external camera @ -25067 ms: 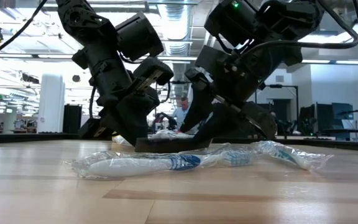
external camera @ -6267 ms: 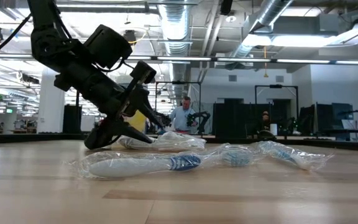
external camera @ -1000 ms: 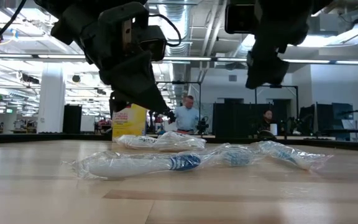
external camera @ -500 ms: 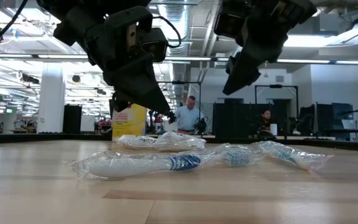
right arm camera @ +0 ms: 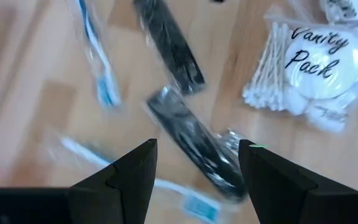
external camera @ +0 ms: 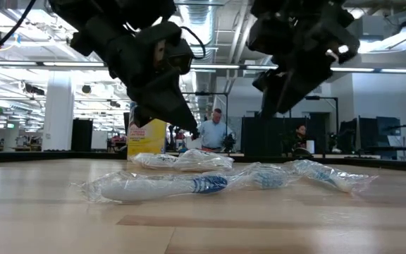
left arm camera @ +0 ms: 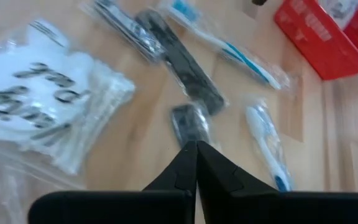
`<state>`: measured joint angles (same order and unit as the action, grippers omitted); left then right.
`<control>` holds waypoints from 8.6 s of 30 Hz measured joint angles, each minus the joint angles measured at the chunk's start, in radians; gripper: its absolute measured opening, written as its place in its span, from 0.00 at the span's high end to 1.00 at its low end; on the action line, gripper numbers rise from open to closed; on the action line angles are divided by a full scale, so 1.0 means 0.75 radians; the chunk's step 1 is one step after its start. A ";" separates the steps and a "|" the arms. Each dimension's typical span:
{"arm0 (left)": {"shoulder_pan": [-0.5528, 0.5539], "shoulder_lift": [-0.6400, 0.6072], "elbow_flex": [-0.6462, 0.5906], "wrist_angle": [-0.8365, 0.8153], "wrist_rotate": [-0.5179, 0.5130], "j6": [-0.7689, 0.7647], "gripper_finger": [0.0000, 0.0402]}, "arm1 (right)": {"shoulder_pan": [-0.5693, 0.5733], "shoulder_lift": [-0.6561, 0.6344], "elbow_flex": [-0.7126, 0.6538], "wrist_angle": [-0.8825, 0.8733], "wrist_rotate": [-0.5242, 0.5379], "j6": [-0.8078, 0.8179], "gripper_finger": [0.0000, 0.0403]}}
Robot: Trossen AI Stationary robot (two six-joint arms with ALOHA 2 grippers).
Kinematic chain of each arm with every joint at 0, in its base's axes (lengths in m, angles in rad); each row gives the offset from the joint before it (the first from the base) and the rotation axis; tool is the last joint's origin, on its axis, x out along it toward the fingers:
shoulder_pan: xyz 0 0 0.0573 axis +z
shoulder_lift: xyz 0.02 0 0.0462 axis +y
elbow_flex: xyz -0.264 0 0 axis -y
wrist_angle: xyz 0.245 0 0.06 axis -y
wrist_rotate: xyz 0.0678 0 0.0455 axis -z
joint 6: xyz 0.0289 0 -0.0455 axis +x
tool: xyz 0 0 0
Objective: Pick & Place Travel size toiletries
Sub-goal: Put the nail cutter into the green basket
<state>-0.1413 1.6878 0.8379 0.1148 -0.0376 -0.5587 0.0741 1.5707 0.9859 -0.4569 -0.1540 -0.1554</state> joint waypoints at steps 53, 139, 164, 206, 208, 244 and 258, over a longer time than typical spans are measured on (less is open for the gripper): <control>0.147 0.000 0.001 0.102 -0.103 -0.074 1.00 | -0.171 0.227 0.000 0.054 0.122 -0.781 0.46; 0.258 0.000 -0.001 0.048 0.065 -0.027 1.00 | -0.240 0.373 0.036 0.085 -0.083 -0.589 0.58; 0.240 0.000 0.000 0.056 0.101 -0.038 1.00 | -0.250 0.333 0.091 -0.144 -0.031 -0.292 0.86; 0.357 -0.669 -0.001 -0.066 -0.298 0.072 1.00 | -0.539 0.094 0.509 -0.218 -0.031 -0.280 0.90; 0.357 -0.653 -0.001 -0.068 -0.289 0.063 1.00 | -0.542 0.094 0.509 -0.203 0.017 -0.310 0.91; 0.358 -0.684 -0.001 0.092 -0.265 -0.099 0.75 | -0.588 -0.014 0.509 0.582 -0.456 0.641 0.90; 0.463 -0.688 0.000 0.503 -0.228 -0.140 0.35 | -0.588 -0.028 0.509 0.687 -0.416 0.707 0.90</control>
<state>0.2062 1.1717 0.8379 0.4919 -0.2089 -0.6640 -0.3668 1.5497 1.3674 0.0581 -0.4660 0.3750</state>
